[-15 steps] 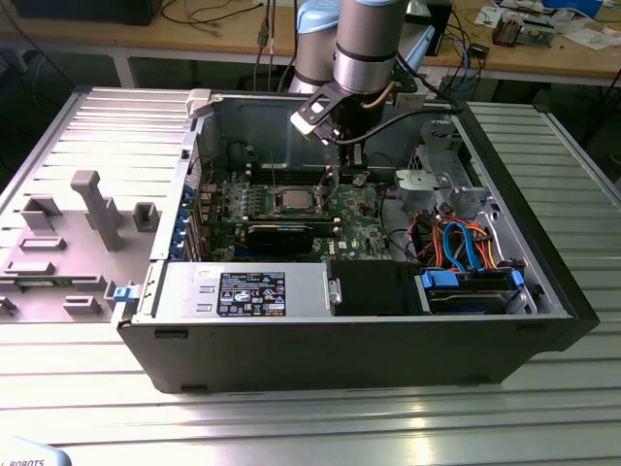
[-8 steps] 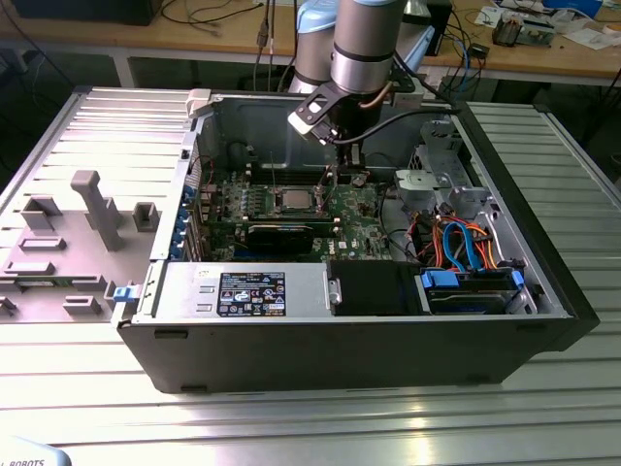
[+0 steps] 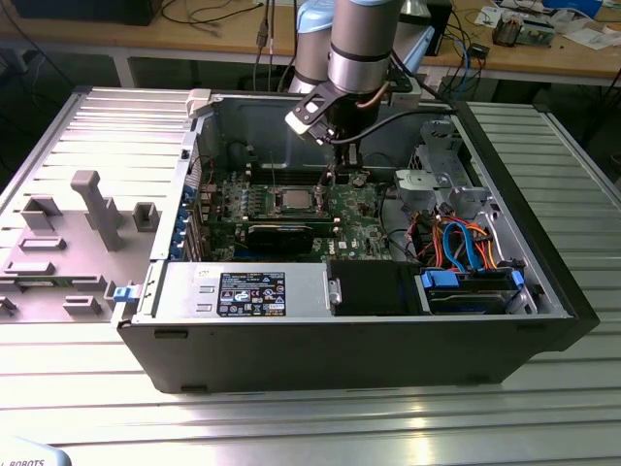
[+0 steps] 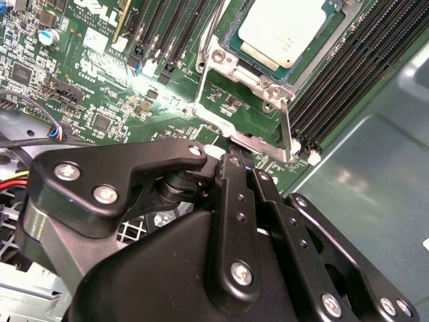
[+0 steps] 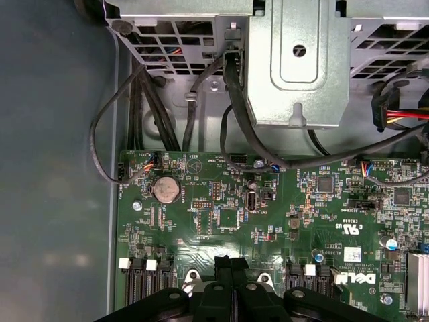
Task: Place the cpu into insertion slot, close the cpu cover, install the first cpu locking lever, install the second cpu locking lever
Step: 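Close the cpu cover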
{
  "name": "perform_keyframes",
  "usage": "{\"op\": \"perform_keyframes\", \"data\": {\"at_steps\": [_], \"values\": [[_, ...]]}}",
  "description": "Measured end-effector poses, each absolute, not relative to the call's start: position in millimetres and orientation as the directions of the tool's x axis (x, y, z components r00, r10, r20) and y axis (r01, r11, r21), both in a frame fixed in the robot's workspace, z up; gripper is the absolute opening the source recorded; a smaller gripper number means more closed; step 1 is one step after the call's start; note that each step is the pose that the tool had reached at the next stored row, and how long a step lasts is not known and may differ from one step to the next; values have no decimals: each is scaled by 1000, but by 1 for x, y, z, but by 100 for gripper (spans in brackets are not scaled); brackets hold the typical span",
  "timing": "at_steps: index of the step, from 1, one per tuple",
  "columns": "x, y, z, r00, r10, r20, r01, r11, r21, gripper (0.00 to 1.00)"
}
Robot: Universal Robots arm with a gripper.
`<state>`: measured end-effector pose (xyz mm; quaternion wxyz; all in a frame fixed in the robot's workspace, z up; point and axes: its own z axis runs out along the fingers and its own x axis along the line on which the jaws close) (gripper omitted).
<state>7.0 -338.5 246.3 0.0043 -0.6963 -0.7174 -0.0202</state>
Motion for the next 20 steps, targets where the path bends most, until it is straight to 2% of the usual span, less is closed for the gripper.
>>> {"op": "perform_keyframes", "data": {"at_steps": [20], "values": [[0, -339, 246, -30, 999, 34, 999, 29, 23, 11]]}}
